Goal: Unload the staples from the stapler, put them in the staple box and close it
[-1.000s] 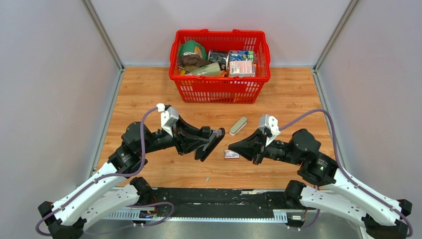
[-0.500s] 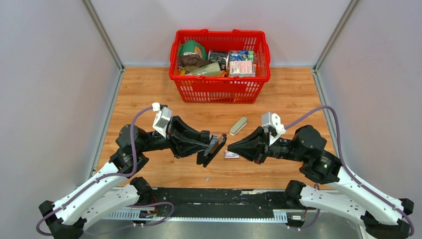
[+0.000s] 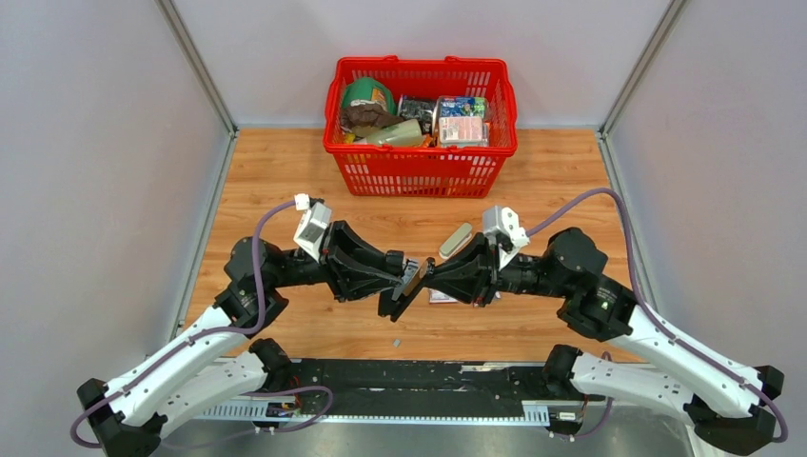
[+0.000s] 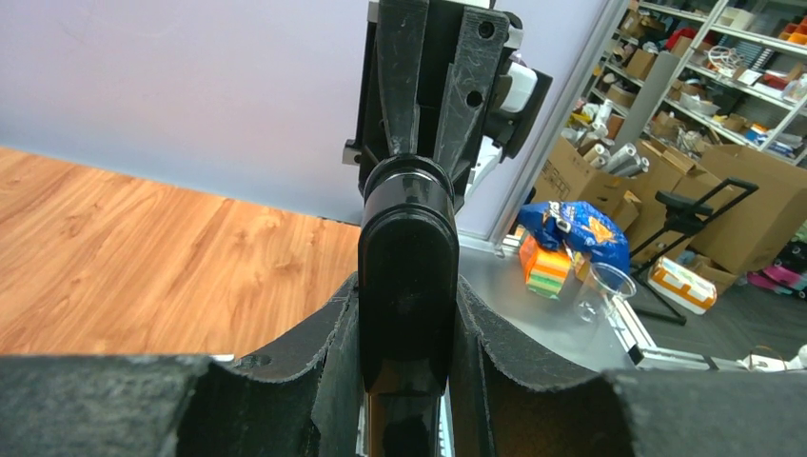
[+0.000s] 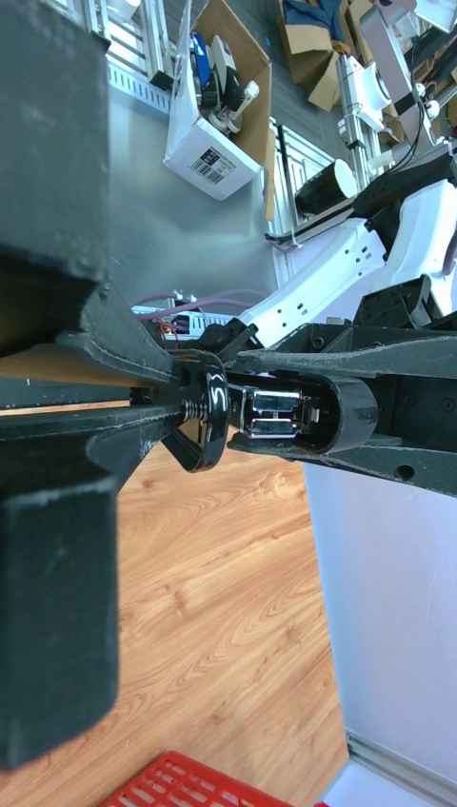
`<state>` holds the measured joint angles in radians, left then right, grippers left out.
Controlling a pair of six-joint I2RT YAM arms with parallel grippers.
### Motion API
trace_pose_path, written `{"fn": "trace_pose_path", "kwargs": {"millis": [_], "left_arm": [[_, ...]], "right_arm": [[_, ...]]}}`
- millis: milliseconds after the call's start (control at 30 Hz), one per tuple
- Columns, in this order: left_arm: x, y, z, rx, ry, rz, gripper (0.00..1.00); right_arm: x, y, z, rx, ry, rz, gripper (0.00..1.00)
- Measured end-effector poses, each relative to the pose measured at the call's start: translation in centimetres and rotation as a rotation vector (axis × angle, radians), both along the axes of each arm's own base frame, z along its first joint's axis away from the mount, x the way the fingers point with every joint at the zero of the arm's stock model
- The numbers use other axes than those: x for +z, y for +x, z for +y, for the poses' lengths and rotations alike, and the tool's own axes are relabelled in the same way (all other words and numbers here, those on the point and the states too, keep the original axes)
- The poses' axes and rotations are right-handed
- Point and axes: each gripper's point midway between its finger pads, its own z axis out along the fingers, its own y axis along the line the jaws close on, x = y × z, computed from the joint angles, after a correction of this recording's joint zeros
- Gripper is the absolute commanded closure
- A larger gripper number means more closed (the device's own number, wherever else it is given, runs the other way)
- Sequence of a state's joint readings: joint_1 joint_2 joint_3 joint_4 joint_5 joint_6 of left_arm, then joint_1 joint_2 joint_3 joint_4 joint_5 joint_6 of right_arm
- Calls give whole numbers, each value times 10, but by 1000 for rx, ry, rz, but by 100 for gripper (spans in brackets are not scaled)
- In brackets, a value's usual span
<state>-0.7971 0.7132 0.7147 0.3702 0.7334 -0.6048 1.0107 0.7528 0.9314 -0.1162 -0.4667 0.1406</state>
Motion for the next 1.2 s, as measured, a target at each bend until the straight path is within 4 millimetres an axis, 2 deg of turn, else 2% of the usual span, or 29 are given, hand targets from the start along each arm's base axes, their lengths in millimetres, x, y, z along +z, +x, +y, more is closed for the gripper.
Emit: {"fn": "trace_pose_path", "kwargs": {"millis": [400, 500, 667, 1200], "left_arm": [[15, -4, -1, -41, -59, -44, 100], [20, -4, -2, -57, -81, -66, 100], [18, -2, -11, -88, -88, -77, 100], [24, -14, -19, -174, -119, -163, 100]], "right_arm": [[9, -8, 28, 151, 7, 22, 82], [5, -12, 36, 209, -8, 39, 83], [-13, -11, 49, 253, -61, 85, 83], [-8, -18, 39, 278, -123, 77, 82]]}}
